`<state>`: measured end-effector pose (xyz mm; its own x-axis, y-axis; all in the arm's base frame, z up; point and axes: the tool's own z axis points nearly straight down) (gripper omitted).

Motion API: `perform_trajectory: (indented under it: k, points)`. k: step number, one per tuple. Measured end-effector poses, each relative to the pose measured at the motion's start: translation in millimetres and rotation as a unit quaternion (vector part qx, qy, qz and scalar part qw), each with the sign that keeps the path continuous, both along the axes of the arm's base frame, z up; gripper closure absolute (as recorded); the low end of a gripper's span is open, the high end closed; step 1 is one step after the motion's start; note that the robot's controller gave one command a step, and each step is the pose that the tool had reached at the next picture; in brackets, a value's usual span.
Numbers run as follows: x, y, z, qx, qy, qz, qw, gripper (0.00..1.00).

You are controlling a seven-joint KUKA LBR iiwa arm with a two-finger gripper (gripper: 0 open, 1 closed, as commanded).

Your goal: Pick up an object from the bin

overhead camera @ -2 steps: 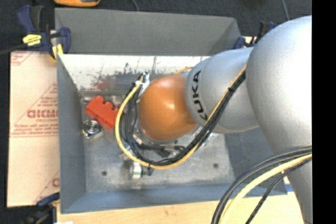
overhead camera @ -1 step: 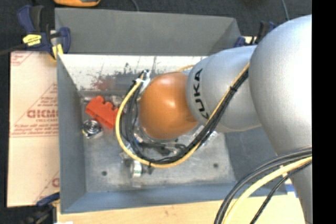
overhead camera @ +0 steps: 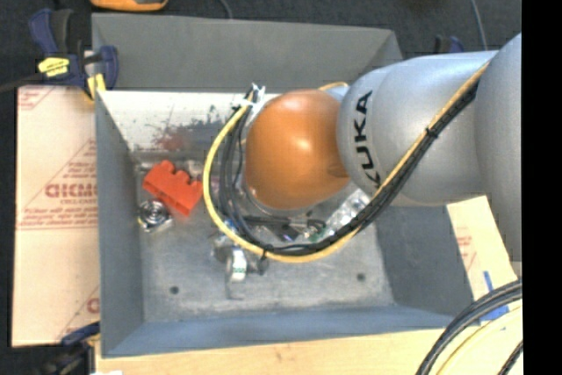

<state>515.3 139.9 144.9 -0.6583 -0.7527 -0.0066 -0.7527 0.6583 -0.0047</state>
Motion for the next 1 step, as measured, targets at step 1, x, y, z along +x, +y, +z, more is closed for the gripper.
perform_trajectory:
  k: [1]
  points:
    - [1.3, -0.5, 7.3, 0.000, 0.0016, -0.003, 1.0000, 1.00]
